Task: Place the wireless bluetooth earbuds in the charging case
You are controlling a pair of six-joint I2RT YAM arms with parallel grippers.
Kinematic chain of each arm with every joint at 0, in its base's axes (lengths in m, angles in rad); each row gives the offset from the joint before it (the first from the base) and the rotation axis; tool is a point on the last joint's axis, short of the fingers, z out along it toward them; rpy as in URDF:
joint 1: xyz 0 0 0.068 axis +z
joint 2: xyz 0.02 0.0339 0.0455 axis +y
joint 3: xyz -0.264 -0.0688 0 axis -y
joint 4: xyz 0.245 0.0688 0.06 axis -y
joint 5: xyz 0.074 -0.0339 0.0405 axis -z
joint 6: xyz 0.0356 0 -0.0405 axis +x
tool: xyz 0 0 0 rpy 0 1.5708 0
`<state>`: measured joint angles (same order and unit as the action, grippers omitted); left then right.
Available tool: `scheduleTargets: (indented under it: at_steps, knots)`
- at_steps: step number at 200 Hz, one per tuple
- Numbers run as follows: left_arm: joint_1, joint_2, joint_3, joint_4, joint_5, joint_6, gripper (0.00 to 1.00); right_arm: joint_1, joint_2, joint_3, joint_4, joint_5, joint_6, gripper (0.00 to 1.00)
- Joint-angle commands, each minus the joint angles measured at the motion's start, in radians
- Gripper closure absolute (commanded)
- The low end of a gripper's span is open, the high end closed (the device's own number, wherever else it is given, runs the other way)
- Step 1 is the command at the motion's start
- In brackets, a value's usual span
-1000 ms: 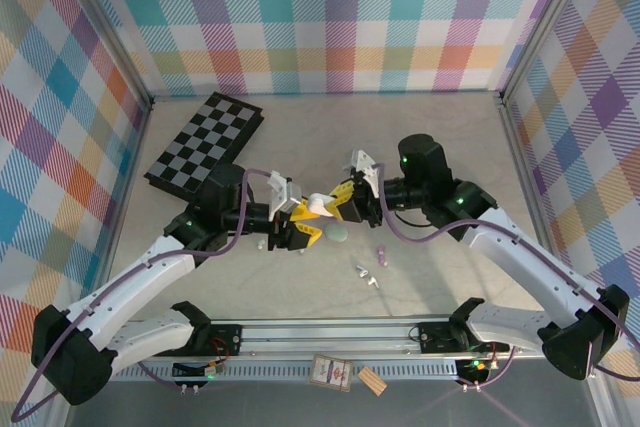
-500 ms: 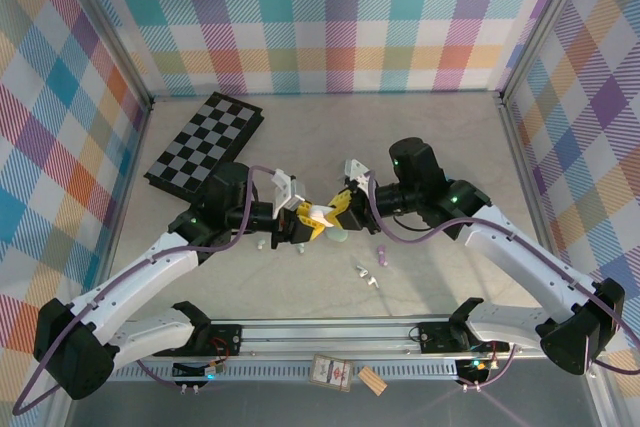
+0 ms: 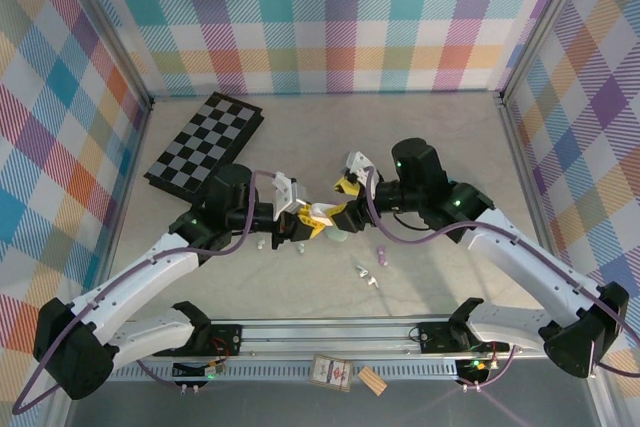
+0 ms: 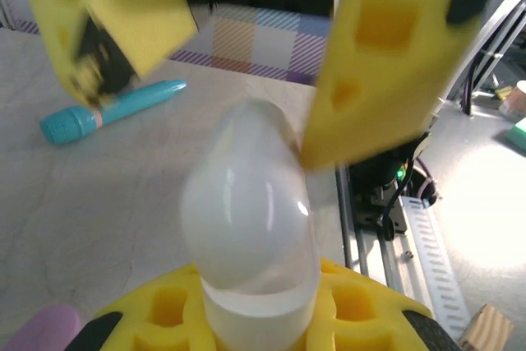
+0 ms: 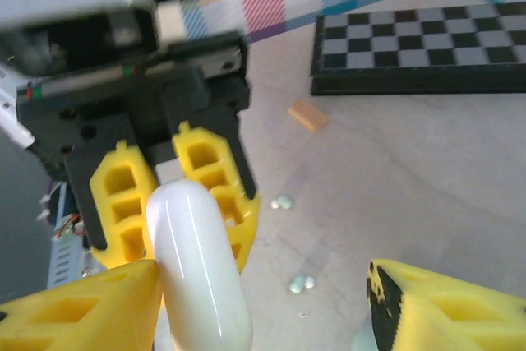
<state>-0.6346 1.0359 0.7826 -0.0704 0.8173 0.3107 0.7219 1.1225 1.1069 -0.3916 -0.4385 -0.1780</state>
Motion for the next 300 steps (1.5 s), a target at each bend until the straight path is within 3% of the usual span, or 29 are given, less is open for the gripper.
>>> scheduleTargets:
  at_steps: [1,55,80,96,135,221,300]
  knots:
    - [-0.021,-0.030,-0.028,0.020,-0.013,0.080,0.92,-0.011,-0.044,-0.018,0.107,0.089,0.063,0.30]
    - [-0.020,-0.043,-0.103,0.111,-0.071,0.127,0.93,-0.024,-0.130,-0.068,0.108,0.176,0.183,0.20]
    - [-0.020,-0.022,-0.114,0.152,-0.025,0.098,0.93,-0.017,-0.164,-0.087,0.037,-0.016,0.088,0.14]
    - [-0.020,-0.006,-0.108,0.176,0.012,0.082,0.93,0.025,-0.161,-0.096,0.014,-0.025,0.009,0.12]
    - [-0.020,-0.007,-0.081,0.168,0.047,0.081,0.93,0.107,-0.090,-0.097,0.009,0.077,-0.047,0.10]
    - [-0.020,-0.049,-0.109,0.177,0.055,0.088,0.92,0.108,-0.059,-0.107,0.051,0.430,0.072,0.10]
    - [-0.020,-0.067,-0.158,0.181,-0.022,0.191,0.94,0.069,-0.162,-0.131,0.028,0.490,0.338,0.09]
